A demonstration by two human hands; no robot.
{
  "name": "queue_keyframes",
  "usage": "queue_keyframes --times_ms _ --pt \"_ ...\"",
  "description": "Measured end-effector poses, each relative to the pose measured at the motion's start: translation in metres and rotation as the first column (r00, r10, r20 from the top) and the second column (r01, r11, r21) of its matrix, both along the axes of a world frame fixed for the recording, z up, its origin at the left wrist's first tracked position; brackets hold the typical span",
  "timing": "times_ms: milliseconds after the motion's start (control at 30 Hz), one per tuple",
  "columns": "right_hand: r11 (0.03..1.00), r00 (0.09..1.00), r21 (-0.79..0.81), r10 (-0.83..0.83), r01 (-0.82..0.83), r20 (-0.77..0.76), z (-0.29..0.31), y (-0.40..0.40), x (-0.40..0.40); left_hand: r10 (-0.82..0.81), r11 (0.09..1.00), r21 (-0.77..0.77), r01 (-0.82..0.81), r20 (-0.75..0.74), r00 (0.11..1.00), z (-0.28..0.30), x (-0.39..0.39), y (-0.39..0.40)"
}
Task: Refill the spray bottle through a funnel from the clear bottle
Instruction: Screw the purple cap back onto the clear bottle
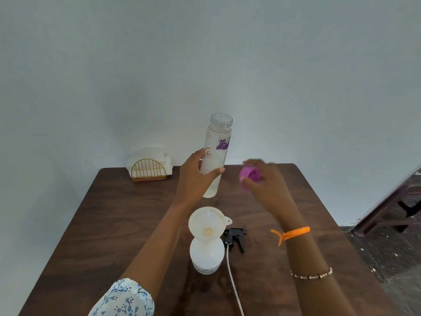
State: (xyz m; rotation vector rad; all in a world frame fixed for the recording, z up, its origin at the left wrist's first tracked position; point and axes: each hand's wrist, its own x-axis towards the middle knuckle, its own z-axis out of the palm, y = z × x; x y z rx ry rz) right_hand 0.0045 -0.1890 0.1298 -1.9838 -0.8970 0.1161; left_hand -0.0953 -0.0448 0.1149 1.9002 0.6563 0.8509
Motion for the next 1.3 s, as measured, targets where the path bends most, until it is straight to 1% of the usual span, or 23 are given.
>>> queue_keyframes --times_ms 100,233,300,400,467,533,633,700,767,867,933,1033,1100,1133,1200,1267,1300 --pt "0.964 0.995 0.264 0.041 -0.014 -0.096 0.045 0.012 0.003 0.039 0.999 0.015 -0.039 0.008 0.999 0.005 0.000 0.004" --pt "0.847 0.976 0.530 0.090 0.030 -0.199 0.079 0.033 0.000 0.077 0.996 0.031 -0.078 0.005 0.997 0.013 0.001 0.009" --pt "0.794 0.967 0.606 0.121 0.043 -0.226 0.088 0.045 -0.003 0.092 0.994 0.050 -0.092 0.007 0.996 0.019 0.002 0.011" --pt "0.748 0.959 0.663 0.187 0.000 -0.211 0.098 0.062 -0.006 0.100 0.993 0.057 -0.101 0.017 0.995 0.027 0.003 0.012" --pt "0.742 0.956 0.668 0.230 -0.053 -0.180 0.103 0.073 -0.004 0.093 0.993 0.071 -0.095 0.027 0.995 0.031 0.003 0.013" --pt "0.769 0.962 0.623 0.256 -0.140 -0.099 0.107 0.080 0.001 0.083 0.993 0.077 -0.085 0.027 0.996 0.034 0.004 0.013" --pt "0.828 0.936 0.455 0.349 -0.327 0.038 0.116 0.084 0.010 0.090 0.994 0.057 -0.091 0.016 0.996 0.038 0.003 0.014" --pt "0.832 0.902 0.361 0.427 -0.420 0.066 0.124 0.082 0.018 0.087 0.994 0.060 -0.087 0.011 0.996 0.041 0.001 0.017" --pt "0.812 0.860 0.297 0.506 -0.503 0.072 0.131 0.079 0.025 0.069 0.995 0.071 -0.069 0.006 0.998 0.045 -0.002 0.020" --pt "0.807 0.836 0.230 0.545 -0.544 0.068 0.140 0.078 0.032 0.049 0.995 0.084 -0.050 0.009 0.999 0.050 -0.005 0.025" --pt "0.824 0.853 0.230 0.519 -0.517 0.058 0.144 0.083 0.033 0.052 0.994 0.097 -0.052 0.003 0.999 0.053 -0.005 0.026" --pt "0.900 0.928 0.228 0.361 -0.373 0.092 0.146 0.092 0.030 0.054 0.993 0.101 -0.054 0.001 0.999 0.056 -0.003 0.026" --pt "0.920 0.949 0.233 0.297 -0.314 0.104 0.143 0.096 0.029 0.061 0.993 0.099 -0.062 0.006 0.998 0.058 -0.002 0.026" --pt "0.909 0.945 0.260 0.317 -0.326 0.076 0.141 0.096 0.029 0.066 0.993 0.095 -0.067 0.011 0.998 0.059 -0.001 0.026" --pt "0.838 0.895 0.355 0.447 -0.413 -0.014 0.137 0.092 0.028 0.065 0.994 0.091 -0.066 0.015 0.998 0.060 0.000 0.026" --pt "0.760 0.828 0.415 0.560 -0.501 -0.027 0.135 0.088 0.030 0.057 0.994 0.097 -0.058 0.005 0.998 0.060 0.000 0.026" --pt "0.743 0.814 0.420 0.581 -0.521 -0.017 0.135 0.088 0.031 0.054 0.994 0.095 -0.054 0.003 0.999 0.060 0.000 0.025"
